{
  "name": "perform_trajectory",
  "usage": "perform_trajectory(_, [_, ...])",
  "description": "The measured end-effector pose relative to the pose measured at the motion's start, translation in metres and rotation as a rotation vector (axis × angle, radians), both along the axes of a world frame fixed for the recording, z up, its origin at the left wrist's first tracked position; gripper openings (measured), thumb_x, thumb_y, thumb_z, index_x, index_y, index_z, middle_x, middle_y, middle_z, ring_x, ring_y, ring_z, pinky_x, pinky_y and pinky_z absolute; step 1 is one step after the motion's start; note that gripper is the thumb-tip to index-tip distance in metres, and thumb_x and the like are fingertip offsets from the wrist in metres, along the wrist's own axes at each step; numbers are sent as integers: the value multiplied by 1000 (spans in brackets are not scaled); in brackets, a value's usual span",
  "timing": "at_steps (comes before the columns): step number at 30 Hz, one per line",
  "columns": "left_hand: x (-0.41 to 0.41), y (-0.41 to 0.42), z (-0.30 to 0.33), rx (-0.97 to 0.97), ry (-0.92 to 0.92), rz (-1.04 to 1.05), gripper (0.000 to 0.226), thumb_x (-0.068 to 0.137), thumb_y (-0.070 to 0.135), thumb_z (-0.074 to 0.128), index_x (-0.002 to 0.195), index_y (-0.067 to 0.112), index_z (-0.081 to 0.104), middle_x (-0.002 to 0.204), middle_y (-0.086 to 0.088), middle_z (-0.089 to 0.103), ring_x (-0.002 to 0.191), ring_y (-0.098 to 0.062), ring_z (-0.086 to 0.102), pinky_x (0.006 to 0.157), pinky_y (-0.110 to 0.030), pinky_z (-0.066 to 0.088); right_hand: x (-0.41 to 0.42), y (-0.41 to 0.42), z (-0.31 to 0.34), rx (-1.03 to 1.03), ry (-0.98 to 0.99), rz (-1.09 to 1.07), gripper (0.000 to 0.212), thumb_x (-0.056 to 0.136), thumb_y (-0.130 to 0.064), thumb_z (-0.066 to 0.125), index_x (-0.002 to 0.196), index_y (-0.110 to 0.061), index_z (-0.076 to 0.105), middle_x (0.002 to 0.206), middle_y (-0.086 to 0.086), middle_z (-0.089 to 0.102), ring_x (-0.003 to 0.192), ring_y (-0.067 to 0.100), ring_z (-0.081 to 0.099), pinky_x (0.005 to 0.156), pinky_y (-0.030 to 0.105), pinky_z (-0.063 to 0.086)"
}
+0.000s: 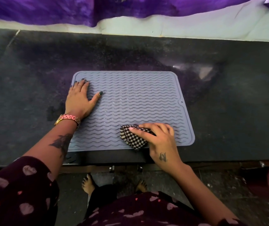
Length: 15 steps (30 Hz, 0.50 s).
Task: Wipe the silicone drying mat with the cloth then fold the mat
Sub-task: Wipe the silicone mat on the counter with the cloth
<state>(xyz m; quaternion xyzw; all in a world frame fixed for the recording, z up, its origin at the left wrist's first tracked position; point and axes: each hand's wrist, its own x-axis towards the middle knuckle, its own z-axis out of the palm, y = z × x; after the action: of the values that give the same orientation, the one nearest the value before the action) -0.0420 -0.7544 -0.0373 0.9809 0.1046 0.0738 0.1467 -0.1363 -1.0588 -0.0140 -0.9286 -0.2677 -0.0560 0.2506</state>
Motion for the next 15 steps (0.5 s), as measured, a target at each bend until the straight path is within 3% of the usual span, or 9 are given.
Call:
perform_trajectory(7, [0,0,-1,-10,-13,-1,85,83,70,28,144,12,35,153,-9,29,143,-26,22,119,-39,11,-1,-22,-8,-119,-4,-24,66,81,-2,53,131,-45,46,122,-8,55,110,19,46,93,39,26])
perform_trajectory(11, [0,0,-3,-4,-21,-2,81,85,68,31,143,11,35,153,-8,29,143,-26,22,119,-39,11,9,-31,-4,-41,-14,-61,68,76,-1,46,130,-43,48,122,-8,56,109,18,46,90,39,31])
perform_trajectory(15, [1,1,-5,-3,-26,-7,76,89,64,36,143,12,36,153,-8,29,142,-25,22,119,-39,11,7,-39,-8,-147,-70,-97,67,74,0,47,130,-38,51,122,-2,58,110,25,50,93,44,32])
